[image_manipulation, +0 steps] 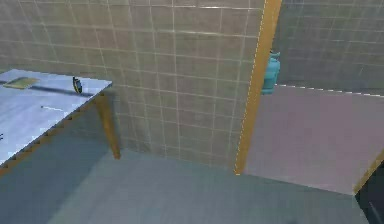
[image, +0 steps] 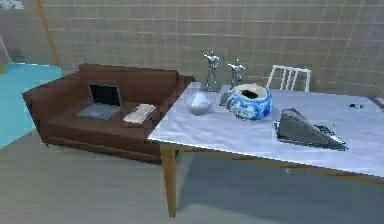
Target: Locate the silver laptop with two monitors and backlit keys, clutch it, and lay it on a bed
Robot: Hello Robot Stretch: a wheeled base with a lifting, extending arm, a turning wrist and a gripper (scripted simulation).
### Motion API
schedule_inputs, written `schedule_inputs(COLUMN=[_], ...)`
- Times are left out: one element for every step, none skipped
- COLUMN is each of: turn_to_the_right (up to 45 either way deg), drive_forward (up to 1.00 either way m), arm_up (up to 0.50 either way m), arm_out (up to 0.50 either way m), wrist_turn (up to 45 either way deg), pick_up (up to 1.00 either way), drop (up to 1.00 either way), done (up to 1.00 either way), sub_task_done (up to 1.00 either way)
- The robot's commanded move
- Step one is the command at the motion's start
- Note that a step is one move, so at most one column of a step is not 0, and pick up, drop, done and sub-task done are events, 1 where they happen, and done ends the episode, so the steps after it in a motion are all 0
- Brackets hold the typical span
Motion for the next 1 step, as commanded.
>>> schedule_inputs(turn_to_the_right=[12.0], drive_forward=[0.00], arm_up=[0.00], arm_out=[0.00], wrist_turn=[0.0], pick_up=[0.00], drop=[0.00], done=[0.00], sub_task_done=[0.00])
